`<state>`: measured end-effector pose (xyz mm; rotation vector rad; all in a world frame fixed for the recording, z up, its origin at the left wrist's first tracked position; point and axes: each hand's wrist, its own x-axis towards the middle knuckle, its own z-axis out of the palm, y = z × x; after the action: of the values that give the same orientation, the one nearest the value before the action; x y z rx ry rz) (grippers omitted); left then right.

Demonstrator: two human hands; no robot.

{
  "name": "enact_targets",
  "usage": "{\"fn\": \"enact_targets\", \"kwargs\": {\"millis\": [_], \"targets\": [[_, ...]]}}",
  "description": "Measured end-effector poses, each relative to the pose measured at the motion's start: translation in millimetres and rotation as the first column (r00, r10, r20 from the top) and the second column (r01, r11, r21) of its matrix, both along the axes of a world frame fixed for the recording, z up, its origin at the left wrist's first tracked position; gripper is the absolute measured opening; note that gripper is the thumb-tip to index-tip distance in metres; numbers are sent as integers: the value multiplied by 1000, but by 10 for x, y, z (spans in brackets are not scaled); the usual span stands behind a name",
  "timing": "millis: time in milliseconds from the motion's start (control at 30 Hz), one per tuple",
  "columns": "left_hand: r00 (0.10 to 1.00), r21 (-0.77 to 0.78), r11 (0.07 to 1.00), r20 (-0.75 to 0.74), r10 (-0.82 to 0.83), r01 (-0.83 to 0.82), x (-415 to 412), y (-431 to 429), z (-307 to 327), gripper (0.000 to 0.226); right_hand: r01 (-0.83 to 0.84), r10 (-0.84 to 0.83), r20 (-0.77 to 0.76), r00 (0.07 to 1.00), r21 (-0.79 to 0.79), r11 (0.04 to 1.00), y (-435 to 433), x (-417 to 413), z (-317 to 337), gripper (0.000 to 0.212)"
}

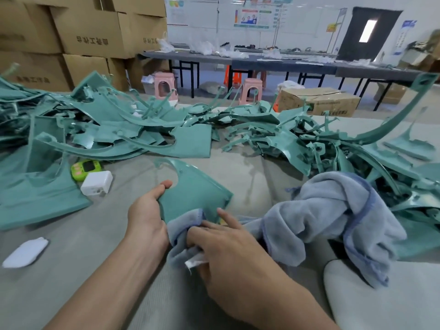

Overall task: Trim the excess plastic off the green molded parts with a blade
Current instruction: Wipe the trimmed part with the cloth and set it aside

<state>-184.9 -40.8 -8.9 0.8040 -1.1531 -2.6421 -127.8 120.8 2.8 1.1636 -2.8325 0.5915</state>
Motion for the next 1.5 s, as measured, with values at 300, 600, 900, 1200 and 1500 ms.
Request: {"fn": "enact_targets", "kwargs": {"millis": [300, 600, 900, 1200, 1500], "targets": [[997, -18, 997, -14, -73, 72, 50, 123, 13, 18, 301, -315, -110, 943, -125, 945, 69, -17, -19, 12], [957, -186, 943, -32, -287, 276, 74, 115, 81, 26, 443, -541, -246, 805, -359, 822, 67, -51, 29, 11], [880, -343, 839, -66, -470, 422, 131, 126, 121, 32, 631, -575, 307, 758, -567, 529, 230, -121, 101, 25], [822, -235, 834, -175, -542, 500, 225, 204, 94, 29, 645, -637, 237, 733, -538, 543, 317, -213, 78, 23], [796, -626, 657, -93, -598, 420, 264, 289, 153, 24, 745, -483, 602, 636, -642, 181, 574, -351, 129, 37]]}}
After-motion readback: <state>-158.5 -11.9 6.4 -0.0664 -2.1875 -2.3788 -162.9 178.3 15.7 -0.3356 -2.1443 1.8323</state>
